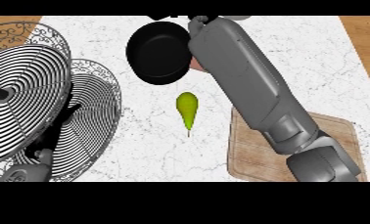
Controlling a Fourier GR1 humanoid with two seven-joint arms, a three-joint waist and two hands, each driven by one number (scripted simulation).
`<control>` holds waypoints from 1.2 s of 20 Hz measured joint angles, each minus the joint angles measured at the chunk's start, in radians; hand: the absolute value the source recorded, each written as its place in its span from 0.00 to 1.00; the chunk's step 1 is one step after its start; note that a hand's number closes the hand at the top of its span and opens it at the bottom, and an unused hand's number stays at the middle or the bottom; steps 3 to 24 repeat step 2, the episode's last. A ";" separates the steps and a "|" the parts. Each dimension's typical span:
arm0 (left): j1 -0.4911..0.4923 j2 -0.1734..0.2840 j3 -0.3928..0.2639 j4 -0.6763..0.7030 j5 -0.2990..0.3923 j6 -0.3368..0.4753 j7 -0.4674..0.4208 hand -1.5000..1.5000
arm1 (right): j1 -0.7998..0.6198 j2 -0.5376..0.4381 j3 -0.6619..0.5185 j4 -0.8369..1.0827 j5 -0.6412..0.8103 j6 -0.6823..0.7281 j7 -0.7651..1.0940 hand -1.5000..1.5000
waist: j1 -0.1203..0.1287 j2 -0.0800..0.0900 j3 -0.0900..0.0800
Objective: Pick the pear from the cutting board and place it in the pot
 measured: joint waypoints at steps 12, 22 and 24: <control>0.012 0.000 0.006 -0.006 0.001 0.005 0.002 0.50 | 0.009 -0.007 -0.035 0.007 -0.010 -0.045 -0.040 0.00 | -0.011 -0.002 0.000; 0.012 0.000 0.006 -0.006 0.001 0.005 0.002 0.50 | 0.009 -0.007 -0.035 0.007 -0.010 -0.045 -0.040 0.00 | -0.011 -0.002 0.000; 0.012 0.000 0.006 -0.006 0.001 0.005 0.002 0.50 | 0.009 -0.007 -0.035 0.007 -0.010 -0.045 -0.040 0.00 | -0.011 -0.002 0.000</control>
